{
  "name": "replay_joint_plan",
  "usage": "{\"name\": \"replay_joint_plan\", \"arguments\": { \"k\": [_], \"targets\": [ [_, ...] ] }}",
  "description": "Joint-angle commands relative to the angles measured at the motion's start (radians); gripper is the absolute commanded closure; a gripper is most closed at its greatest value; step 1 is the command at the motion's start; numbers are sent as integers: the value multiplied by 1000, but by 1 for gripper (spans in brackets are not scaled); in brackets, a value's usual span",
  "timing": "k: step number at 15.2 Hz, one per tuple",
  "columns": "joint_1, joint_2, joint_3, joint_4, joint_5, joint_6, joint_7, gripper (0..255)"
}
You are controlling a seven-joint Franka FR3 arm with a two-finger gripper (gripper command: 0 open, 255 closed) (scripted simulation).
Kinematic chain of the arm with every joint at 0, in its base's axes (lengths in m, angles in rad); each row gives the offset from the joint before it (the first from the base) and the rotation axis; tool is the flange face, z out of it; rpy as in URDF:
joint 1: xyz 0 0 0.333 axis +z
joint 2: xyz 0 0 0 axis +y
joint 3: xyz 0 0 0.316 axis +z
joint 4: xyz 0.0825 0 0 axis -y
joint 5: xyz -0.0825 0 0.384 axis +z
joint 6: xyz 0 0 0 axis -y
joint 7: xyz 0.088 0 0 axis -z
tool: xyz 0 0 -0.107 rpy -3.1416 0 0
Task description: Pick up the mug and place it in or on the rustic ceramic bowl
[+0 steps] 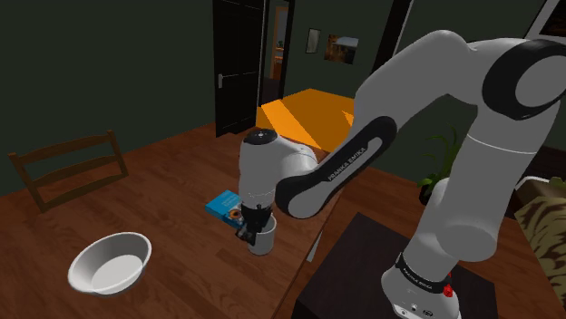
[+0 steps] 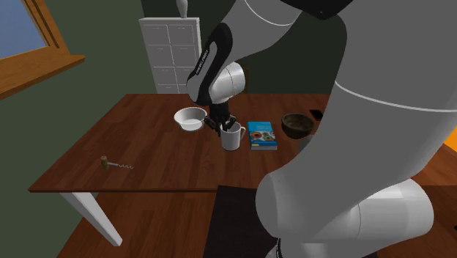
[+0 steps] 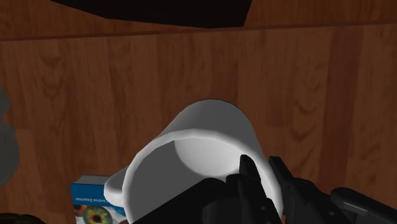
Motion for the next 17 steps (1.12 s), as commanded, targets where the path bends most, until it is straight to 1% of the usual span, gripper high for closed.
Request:
{"name": "replay_joint_plan", "arguments": {
  "k": [1,3,10,17],
  "targets": [
    [0,-27,5,4,22,-28,-14,255],
    [0,-43,6,9,36,-47,-25,255],
    [-93,4,-79,78,15,-60,-190,255],
    [-176,91,-152,204,-5,-91,-338,255]
  ]
}}
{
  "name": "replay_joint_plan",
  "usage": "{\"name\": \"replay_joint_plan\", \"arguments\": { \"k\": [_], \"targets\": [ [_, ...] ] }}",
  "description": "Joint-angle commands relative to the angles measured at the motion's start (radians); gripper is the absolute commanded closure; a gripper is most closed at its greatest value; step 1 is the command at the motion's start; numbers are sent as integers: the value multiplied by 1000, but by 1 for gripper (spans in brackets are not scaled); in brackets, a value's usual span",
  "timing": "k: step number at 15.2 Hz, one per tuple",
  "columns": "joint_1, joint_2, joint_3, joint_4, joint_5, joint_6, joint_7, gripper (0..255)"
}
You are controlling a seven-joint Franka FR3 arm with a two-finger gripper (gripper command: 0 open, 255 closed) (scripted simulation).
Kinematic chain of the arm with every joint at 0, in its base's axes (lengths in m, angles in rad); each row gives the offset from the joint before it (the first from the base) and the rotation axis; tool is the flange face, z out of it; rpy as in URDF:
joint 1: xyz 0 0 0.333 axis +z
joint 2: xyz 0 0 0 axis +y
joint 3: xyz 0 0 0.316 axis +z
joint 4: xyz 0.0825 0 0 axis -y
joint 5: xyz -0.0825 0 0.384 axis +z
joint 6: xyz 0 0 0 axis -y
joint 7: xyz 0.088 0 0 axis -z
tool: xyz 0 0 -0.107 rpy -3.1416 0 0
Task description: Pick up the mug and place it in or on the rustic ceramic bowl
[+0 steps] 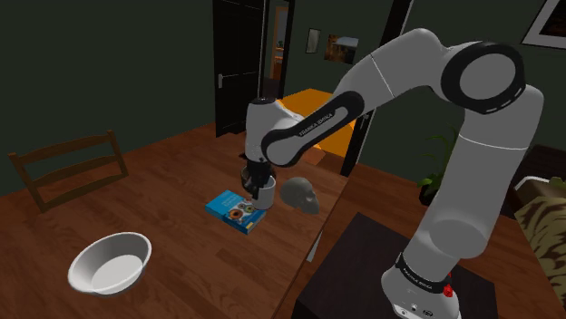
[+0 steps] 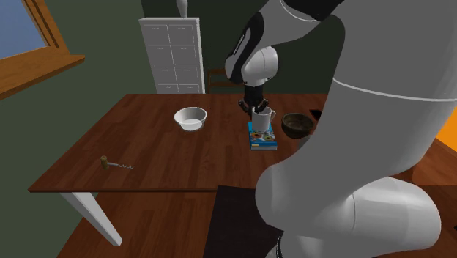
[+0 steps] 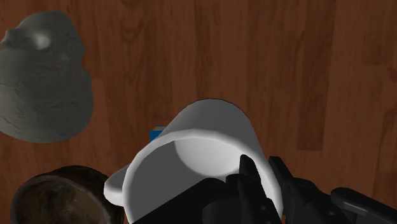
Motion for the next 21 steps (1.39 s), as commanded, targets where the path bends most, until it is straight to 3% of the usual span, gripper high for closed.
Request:
{"name": "replay_joint_plan", "arguments": {
  "k": [1,12,21],
  "targets": [
    [-21,34,-18,51,-7,-15,-38,255],
    [-128,244,-98,376,-20,-119,-241,255],
    [-193,490,-139,787,-19,-274,-387,255]
  ]
}}
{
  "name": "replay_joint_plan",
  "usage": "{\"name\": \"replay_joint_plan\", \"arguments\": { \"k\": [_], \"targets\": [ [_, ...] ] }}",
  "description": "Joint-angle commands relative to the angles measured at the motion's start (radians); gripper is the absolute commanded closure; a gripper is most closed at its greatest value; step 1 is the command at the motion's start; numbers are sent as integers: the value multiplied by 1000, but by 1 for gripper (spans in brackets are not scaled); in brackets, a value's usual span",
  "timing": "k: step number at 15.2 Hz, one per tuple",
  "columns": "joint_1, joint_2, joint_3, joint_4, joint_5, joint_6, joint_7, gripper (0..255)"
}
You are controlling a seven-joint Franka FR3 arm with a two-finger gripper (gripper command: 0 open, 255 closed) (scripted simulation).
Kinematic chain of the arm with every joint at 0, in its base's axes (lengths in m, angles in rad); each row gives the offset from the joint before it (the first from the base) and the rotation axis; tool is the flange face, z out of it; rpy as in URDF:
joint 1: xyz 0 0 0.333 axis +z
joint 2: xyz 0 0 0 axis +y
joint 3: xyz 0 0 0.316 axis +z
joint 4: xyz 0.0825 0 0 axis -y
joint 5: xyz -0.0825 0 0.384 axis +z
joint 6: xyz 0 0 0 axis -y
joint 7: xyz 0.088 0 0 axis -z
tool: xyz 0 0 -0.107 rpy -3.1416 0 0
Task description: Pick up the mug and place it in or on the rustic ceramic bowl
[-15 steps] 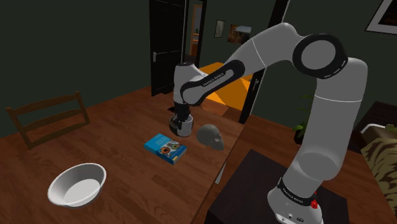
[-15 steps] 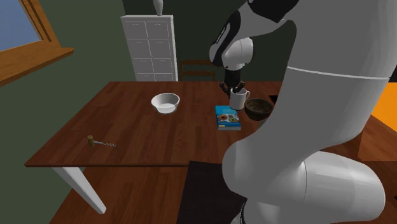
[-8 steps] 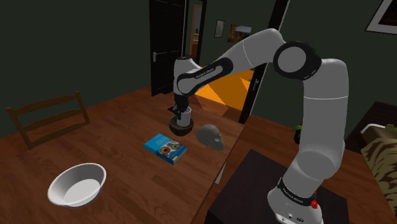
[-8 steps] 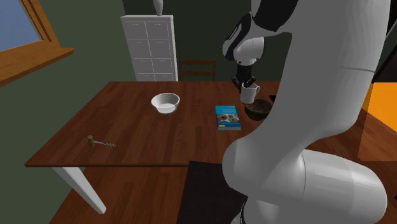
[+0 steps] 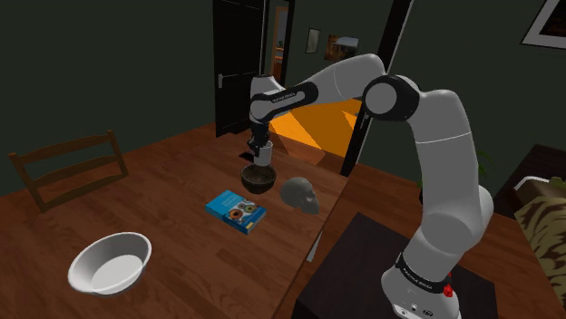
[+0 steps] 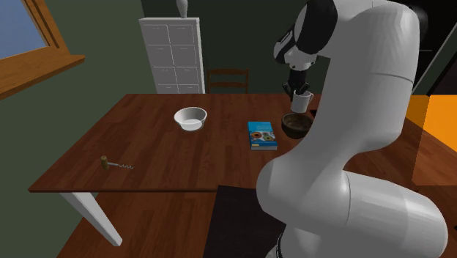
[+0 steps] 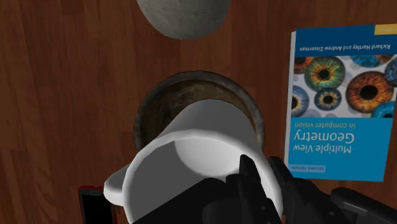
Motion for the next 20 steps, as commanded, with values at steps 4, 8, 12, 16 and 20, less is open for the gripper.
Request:
{"name": "replay_joint_plan", "arguments": {
  "k": [4,8,12,16,20],
  "targets": [
    [-22,149,-15,249,2,-95,-64,255],
    [-21,170,-17,230,-2,-55,-60,255],
    [-21,193,-20,215,-6,-17,-56,255],
    [-20,220,-23,206,-10,18,-52,255],
    [-18,249,-27,201,-14,52,-48,255]
  ]
}}
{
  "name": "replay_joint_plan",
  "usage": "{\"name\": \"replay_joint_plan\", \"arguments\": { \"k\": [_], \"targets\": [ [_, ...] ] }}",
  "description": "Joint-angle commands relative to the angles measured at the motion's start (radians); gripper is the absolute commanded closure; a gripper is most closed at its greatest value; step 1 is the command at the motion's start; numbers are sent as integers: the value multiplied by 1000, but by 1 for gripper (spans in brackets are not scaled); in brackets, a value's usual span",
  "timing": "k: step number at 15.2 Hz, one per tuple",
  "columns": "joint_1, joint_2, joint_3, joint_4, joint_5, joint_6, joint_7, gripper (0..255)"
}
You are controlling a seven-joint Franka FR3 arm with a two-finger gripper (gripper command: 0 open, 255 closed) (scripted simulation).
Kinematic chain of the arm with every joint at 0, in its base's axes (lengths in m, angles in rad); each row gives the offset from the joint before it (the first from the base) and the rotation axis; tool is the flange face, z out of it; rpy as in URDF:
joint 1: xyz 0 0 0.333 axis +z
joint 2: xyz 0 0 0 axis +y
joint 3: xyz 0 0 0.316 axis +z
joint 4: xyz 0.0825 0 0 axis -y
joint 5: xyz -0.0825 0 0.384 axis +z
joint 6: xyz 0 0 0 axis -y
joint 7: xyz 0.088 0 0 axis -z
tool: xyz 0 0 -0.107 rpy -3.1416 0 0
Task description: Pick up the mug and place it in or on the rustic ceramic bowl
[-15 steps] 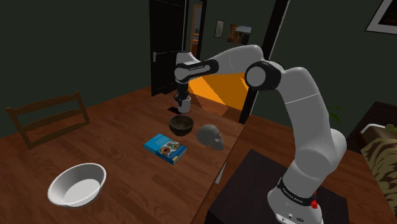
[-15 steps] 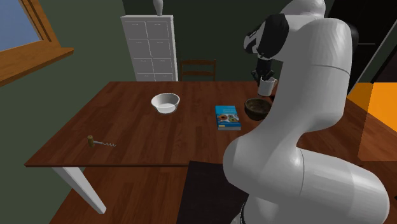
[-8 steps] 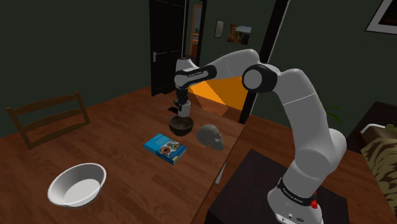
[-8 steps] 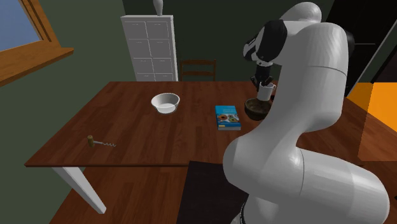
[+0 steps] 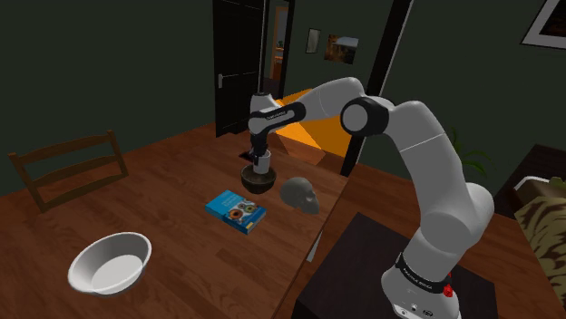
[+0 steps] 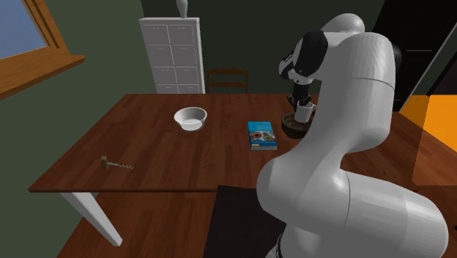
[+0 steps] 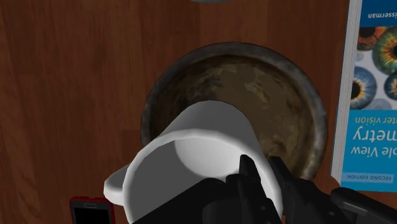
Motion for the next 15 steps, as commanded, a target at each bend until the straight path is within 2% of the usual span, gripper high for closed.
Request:
{"name": "replay_joint_plan", "arguments": {
  "k": [1,8,9,15],
  "targets": [
    [1,8,-1,-5,-2,14,3,255],
    [1,8,-1,-5,-2,14,3,255],
    [1,8,-1,-5,-2,14,3,0],
    [1,-12,1,-6,1,-5,1,0]
  ]
}}
